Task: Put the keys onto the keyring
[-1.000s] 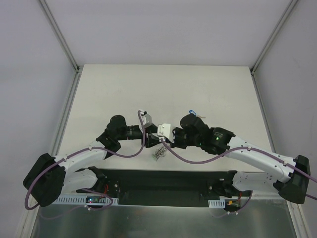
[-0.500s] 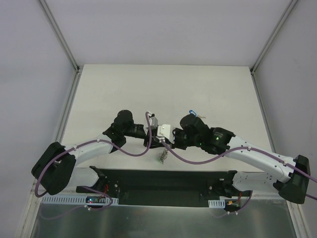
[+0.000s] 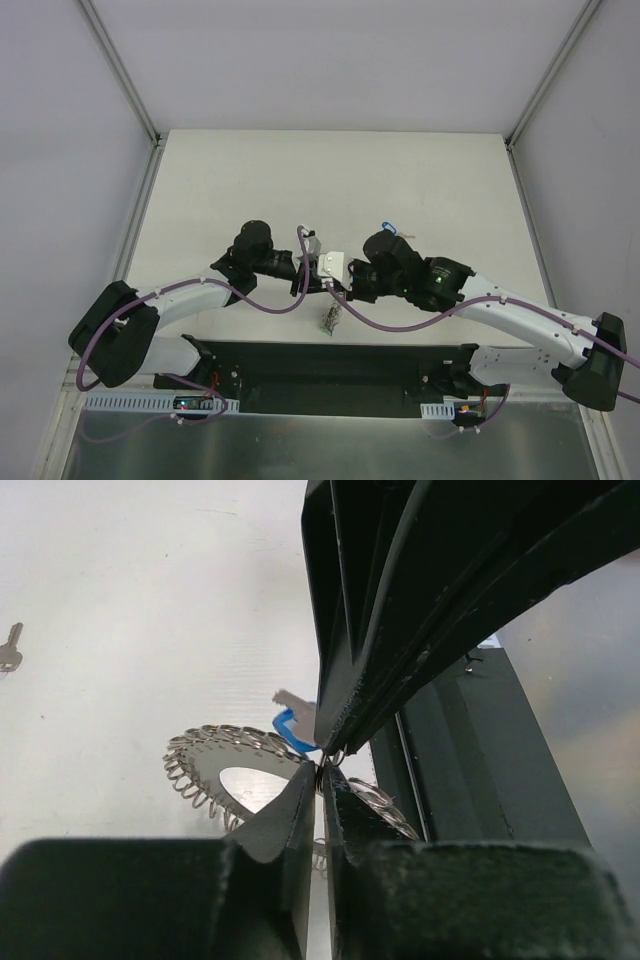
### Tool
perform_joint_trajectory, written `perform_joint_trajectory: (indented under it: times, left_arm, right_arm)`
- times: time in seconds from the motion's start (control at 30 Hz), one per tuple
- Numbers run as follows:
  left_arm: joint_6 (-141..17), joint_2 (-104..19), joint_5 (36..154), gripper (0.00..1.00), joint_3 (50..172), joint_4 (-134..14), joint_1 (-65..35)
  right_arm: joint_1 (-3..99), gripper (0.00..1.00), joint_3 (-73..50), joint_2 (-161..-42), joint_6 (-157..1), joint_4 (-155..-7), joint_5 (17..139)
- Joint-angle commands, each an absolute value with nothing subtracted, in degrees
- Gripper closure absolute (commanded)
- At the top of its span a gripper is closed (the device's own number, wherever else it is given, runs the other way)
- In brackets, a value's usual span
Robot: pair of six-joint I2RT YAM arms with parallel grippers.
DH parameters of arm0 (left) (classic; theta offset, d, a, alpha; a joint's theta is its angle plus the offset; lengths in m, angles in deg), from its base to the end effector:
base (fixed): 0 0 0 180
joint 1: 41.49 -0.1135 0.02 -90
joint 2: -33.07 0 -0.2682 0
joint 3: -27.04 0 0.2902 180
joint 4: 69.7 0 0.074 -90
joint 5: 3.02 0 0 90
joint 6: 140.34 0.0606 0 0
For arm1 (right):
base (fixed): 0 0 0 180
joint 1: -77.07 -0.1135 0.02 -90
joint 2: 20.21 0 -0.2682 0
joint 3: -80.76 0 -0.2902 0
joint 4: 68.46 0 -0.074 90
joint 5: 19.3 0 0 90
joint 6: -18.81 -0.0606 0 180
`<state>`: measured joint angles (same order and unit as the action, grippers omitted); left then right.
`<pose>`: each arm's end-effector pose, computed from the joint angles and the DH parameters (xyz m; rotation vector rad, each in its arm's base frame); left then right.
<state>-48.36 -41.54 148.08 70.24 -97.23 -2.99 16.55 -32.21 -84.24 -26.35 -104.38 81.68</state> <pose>0.2014 -0.2280 0.2139 1.3482 1.1670 -1.3323 0.1398 0.2707 0.2973 -1.7802 1.2157 0.3647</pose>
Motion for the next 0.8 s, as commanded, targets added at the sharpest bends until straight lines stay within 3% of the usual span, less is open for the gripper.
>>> perform_joint_trajectory:
  times: [0.0,0.37,0.77]
  left_arm:
    - [-47.79,-41.20,150.79,1.00,71.76,-97.59,-3.35]
    - [-45.86,-36.63,145.52,1.00,71.32,-92.75,-4.05]
    - [-52.62,-32.68,137.70,1.00,70.08,-98.11,-4.75]
  right_arm:
    - [16.60,0.99,-28.94,-82.79,-26.10,-102.63,81.43]
    - [16.51,0.99,-33.16,-79.54,-28.38,-103.51,77.30]
    - [16.51,0.99,-37.38,-79.62,-31.98,-99.91,80.18]
